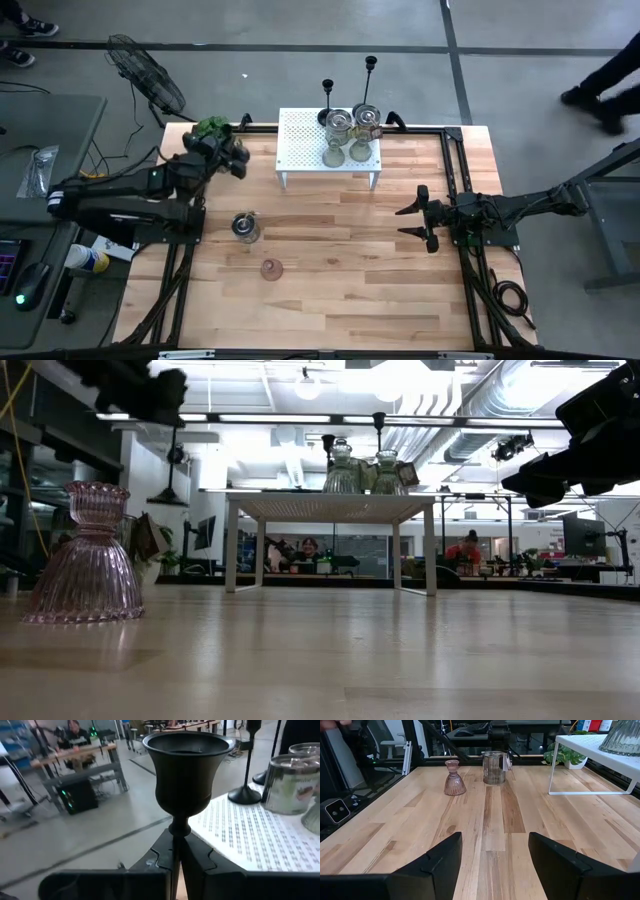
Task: Pick & Place candle stick holders
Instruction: Put the black candle holder on the shelf
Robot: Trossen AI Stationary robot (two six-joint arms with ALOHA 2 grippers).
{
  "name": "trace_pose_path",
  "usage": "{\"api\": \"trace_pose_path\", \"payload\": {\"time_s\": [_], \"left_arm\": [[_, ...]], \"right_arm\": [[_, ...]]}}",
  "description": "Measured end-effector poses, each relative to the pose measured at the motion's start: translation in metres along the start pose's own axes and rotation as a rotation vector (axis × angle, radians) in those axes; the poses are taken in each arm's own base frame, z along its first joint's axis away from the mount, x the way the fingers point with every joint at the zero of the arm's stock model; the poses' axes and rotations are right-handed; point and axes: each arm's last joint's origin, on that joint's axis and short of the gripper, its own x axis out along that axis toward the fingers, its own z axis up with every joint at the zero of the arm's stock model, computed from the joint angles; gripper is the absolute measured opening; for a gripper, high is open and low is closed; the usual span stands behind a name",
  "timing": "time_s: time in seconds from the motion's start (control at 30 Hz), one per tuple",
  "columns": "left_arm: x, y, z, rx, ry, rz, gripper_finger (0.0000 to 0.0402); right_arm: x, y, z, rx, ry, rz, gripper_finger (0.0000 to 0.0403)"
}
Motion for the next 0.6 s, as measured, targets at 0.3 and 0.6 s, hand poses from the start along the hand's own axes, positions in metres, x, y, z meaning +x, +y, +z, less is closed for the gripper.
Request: {"api": "trace_pose_path", "payload": {"time_s": [0.3, 0.6], "left_arm": [[0.031, -0.007, 0.056, 0.098, -0.008, 0.013, 0.0008], [0.095, 0.003, 0.082, 0.158, -0.035, -0.208, 0.0008]], "right_arm": [[0.0, 0.0, 0.0, 0.0, 0.0, 0.0, 0.0221], [0.0, 0.0, 0.0, 0.0, 0.0, 0.0, 0.0221]]}}
